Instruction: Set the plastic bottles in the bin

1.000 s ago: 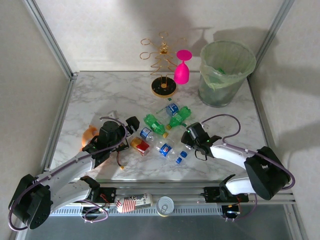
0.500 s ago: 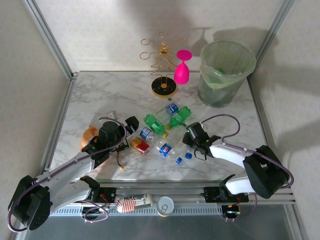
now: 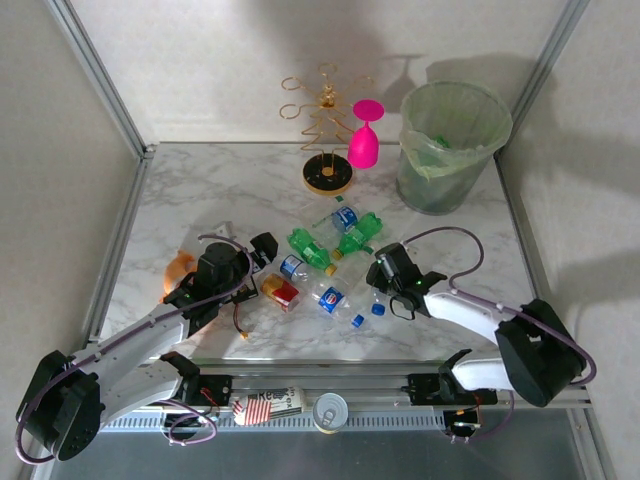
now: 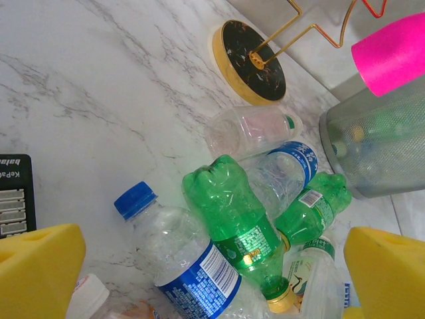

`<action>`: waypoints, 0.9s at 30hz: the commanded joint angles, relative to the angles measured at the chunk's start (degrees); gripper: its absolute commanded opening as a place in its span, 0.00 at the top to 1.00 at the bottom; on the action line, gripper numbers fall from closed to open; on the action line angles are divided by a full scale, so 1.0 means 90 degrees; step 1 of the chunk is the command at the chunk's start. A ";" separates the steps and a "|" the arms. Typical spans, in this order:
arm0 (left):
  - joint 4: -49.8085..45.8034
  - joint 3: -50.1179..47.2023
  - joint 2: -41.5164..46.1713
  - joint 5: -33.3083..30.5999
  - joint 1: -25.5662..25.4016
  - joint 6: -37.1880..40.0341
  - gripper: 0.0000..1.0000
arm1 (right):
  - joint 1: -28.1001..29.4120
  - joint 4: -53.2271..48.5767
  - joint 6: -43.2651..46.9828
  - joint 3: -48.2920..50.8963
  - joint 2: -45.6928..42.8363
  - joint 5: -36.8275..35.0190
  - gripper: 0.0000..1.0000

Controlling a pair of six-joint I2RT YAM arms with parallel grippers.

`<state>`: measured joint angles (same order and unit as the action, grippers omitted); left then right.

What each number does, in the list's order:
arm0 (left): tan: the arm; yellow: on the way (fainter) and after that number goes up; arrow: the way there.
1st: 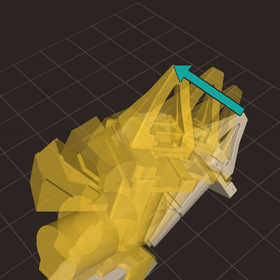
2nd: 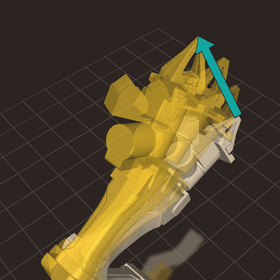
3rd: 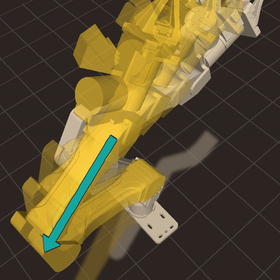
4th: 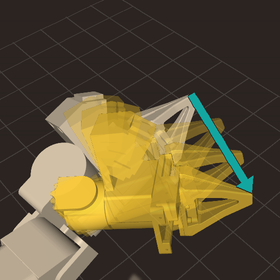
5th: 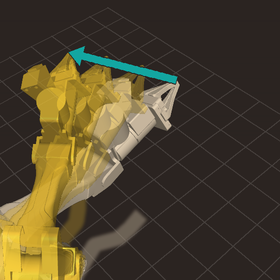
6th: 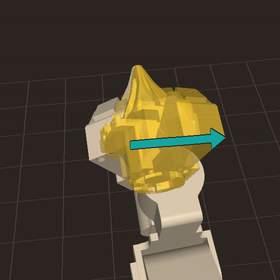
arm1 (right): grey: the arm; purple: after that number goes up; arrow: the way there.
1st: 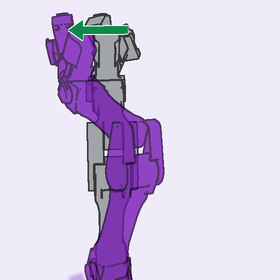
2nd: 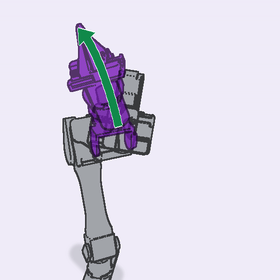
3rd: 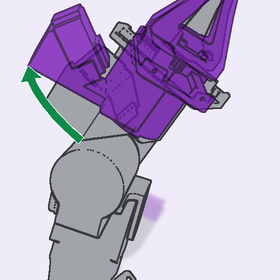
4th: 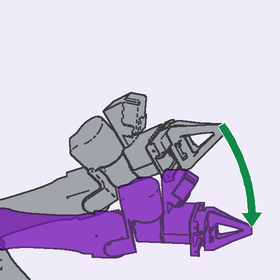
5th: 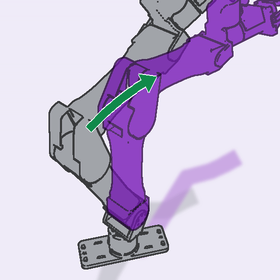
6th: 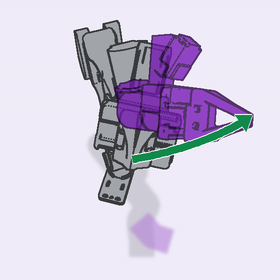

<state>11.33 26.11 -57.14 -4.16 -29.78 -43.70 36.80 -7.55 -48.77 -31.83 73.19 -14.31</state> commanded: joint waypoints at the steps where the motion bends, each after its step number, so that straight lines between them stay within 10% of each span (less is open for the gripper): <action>1: 0.0028 -0.0059 -0.0018 -0.0162 0.0018 0.0012 0.00 | 0.0023 -0.0068 0.0490 -0.0246 -0.0539 -0.0107 0.51; 13: 0.0204 -0.0127 -0.0145 -0.0087 0.0018 -0.0038 0.00 | -0.0216 -0.0270 0.2602 -0.2251 -0.1061 -0.0507 0.51; 27: 0.0104 -0.0263 0.0106 -0.0111 0.0018 -0.0118 0.00 | -0.2134 0.0666 0.3642 -0.5186 0.0274 0.0177 0.52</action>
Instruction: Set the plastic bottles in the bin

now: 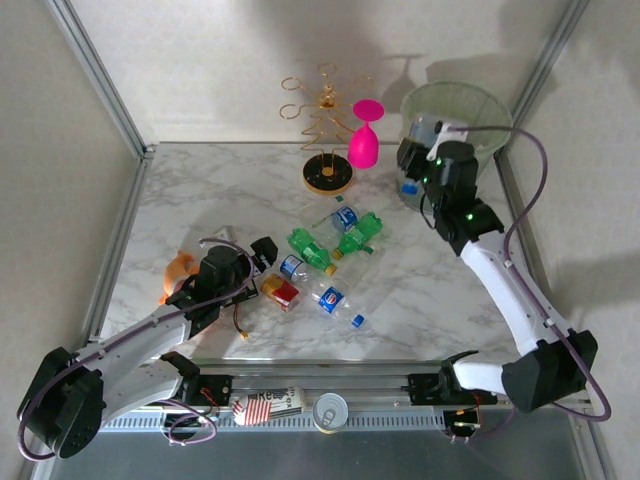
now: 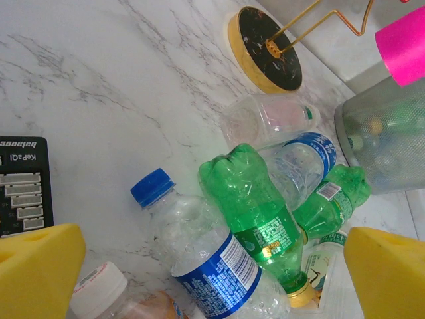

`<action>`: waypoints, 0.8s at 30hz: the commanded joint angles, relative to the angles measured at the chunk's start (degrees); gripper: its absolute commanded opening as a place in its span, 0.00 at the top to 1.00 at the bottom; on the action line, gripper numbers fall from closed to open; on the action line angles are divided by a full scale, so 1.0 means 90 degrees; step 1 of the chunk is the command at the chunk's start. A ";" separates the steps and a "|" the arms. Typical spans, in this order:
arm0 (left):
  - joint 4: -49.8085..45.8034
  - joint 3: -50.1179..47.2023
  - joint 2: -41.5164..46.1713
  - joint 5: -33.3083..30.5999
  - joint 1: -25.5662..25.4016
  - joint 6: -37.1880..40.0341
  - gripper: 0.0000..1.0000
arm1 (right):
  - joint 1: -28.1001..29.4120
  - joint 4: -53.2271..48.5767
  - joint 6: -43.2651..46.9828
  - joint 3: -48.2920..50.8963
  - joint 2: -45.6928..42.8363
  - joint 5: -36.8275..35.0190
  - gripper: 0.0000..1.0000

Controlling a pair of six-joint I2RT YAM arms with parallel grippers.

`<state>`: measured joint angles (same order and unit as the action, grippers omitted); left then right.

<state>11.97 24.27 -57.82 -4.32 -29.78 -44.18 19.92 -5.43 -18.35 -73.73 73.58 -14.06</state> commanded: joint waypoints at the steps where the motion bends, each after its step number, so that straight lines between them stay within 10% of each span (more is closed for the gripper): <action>1: 0.0003 -0.0078 0.0224 -0.0113 0.0018 -0.0058 0.00 | -0.0368 0.0469 0.0277 -0.0701 0.0367 0.0144 0.52; 24: -0.0583 -0.0216 0.0914 -0.0505 0.0028 0.0109 0.01 | -0.1246 0.1117 0.0834 -0.2802 0.3207 -0.1299 0.53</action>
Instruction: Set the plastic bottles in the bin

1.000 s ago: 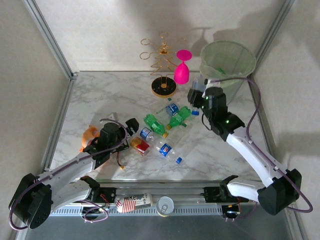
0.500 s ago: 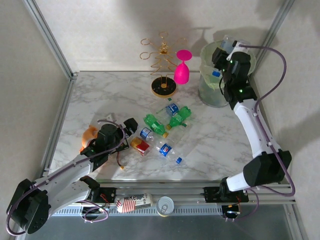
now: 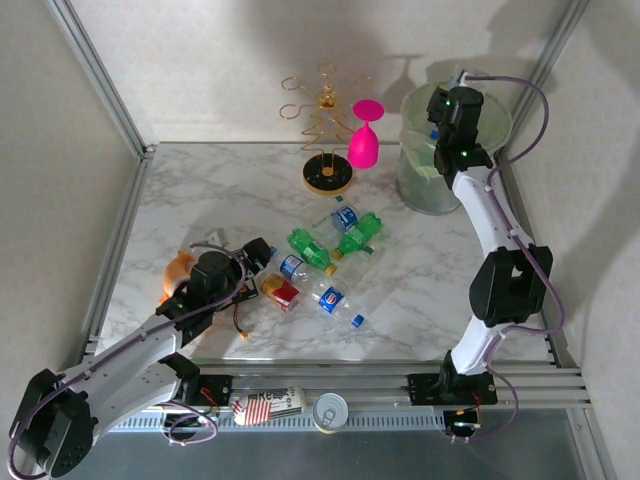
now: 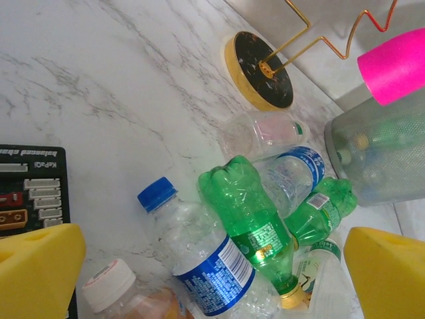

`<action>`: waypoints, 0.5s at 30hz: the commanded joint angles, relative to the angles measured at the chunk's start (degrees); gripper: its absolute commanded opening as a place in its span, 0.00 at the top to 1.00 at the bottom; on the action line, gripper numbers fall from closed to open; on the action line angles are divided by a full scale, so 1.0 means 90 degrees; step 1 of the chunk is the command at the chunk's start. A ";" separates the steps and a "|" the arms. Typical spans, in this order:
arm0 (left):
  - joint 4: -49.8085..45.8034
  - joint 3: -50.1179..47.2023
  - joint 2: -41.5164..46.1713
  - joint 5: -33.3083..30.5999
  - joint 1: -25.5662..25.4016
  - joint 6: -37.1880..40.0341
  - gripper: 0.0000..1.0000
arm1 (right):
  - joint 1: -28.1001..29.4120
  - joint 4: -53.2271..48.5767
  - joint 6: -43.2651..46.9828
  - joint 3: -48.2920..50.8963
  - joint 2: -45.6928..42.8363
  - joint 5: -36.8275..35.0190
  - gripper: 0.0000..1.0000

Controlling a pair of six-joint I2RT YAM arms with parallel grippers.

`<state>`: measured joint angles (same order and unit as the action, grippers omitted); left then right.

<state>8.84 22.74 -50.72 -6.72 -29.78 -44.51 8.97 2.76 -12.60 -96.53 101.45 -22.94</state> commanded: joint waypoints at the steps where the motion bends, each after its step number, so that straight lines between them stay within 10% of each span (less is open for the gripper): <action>1: -0.0257 -0.0051 0.0145 -0.0259 0.0026 0.0166 0.00 | -0.0029 0.0182 0.0192 -0.0270 0.0164 -0.0315 0.52; 15: -0.0167 0.0096 -0.0041 -0.0194 0.0031 0.0117 0.00 | -0.0030 -0.0238 0.0492 -0.0738 0.0245 -0.0205 0.10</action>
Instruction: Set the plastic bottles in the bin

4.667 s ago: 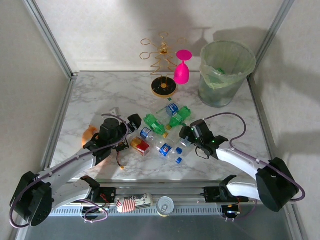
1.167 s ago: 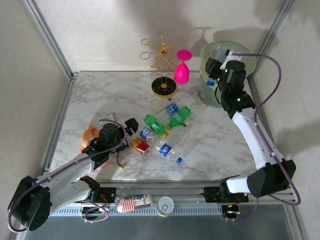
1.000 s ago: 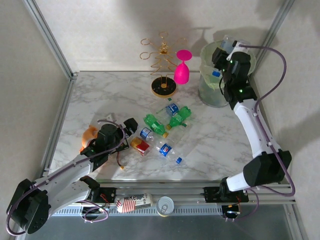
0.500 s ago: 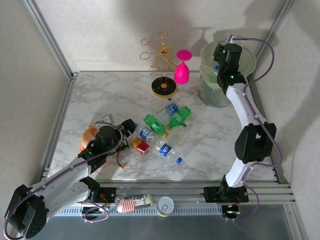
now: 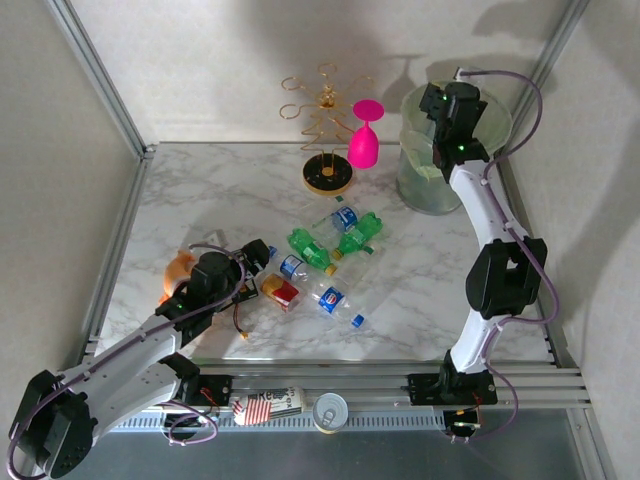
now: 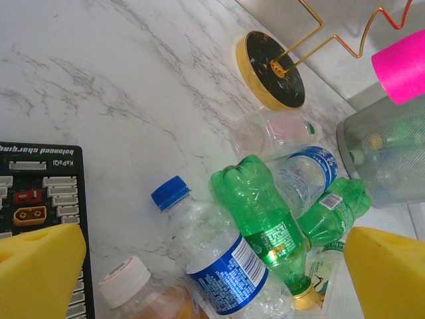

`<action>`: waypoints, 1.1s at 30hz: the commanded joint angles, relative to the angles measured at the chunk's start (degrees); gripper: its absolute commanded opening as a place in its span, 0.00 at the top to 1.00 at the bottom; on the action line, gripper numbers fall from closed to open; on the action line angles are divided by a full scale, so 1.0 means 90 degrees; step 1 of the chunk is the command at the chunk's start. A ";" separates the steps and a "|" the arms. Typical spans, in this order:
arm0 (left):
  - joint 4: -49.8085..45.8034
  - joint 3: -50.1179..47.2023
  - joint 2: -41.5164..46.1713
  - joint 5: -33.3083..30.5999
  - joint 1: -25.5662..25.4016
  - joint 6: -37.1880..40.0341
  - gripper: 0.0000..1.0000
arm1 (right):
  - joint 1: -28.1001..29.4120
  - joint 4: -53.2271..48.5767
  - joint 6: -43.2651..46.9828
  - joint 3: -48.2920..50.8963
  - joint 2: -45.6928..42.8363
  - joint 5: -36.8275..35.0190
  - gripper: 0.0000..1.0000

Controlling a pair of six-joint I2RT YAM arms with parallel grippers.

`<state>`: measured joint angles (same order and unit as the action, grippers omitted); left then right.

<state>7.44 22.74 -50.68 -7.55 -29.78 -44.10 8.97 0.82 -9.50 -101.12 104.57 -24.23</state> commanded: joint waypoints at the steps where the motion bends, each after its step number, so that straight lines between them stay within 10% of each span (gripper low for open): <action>1: 0.0005 0.0107 -0.0068 -0.0081 0.0028 0.0063 0.00 | -0.0026 -0.0039 0.0157 -0.0244 -0.0166 -0.0062 0.06; 33: 0.0611 0.0311 -0.0943 0.0223 -0.0080 -0.0675 0.00 | 0.3138 -0.1396 -0.0660 0.5568 -0.4514 0.3039 0.01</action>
<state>10.79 23.35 -58.37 -4.12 -29.95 -48.93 35.42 -8.67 -12.29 -53.78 67.11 -0.80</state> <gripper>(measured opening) 0.995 0.987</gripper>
